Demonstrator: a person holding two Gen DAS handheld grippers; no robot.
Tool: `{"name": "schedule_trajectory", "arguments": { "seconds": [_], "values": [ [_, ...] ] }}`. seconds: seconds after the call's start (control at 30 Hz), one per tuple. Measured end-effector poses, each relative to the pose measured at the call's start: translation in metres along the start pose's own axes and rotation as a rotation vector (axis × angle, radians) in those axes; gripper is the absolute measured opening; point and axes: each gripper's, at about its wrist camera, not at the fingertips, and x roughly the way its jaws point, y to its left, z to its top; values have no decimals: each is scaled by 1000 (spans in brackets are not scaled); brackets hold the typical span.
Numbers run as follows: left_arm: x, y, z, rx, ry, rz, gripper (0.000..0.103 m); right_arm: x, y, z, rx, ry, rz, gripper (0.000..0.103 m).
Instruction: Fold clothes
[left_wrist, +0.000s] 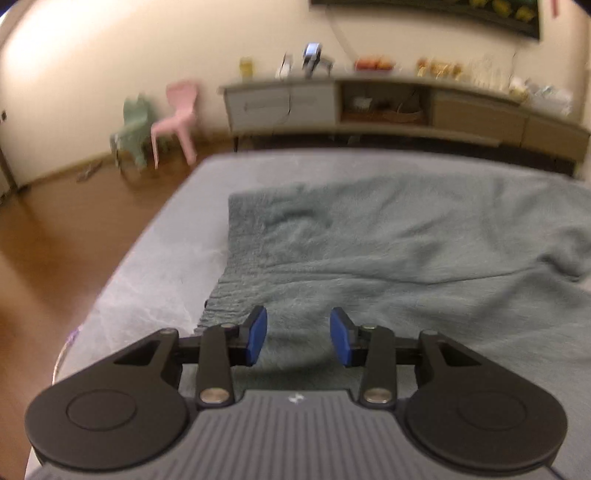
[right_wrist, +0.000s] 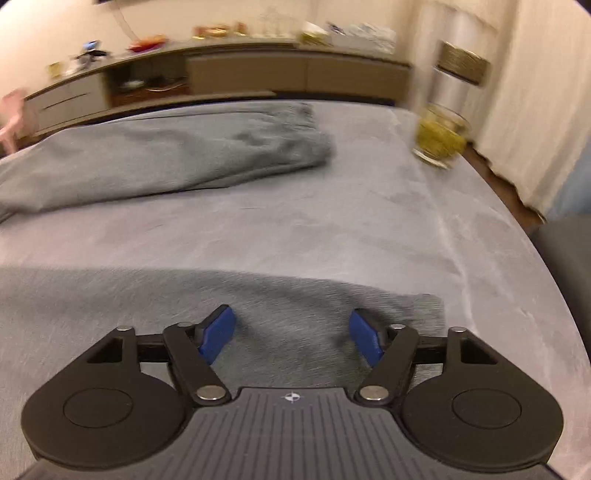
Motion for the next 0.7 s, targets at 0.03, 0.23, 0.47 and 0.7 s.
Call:
{"name": "schedule_trajectory", "arguments": {
  "seconds": [0.03, 0.23, 0.47, 0.7],
  "values": [
    [13, 6, 1, -8, 25, 37, 39, 0, -2, 3, -9, 14, -21, 72],
    [41, 46, 10, -90, 68, 81, 47, -10, 4, 71, 3, -71, 66, 89],
    [27, 50, 10, -105, 71, 70, 46, 92, 33, 176, 74, -81, 54, 92],
    [-2, 64, 33, -268, -9, -129, 44, 162, 45, 200, 101, -50, 74, 15]
  ]
}}
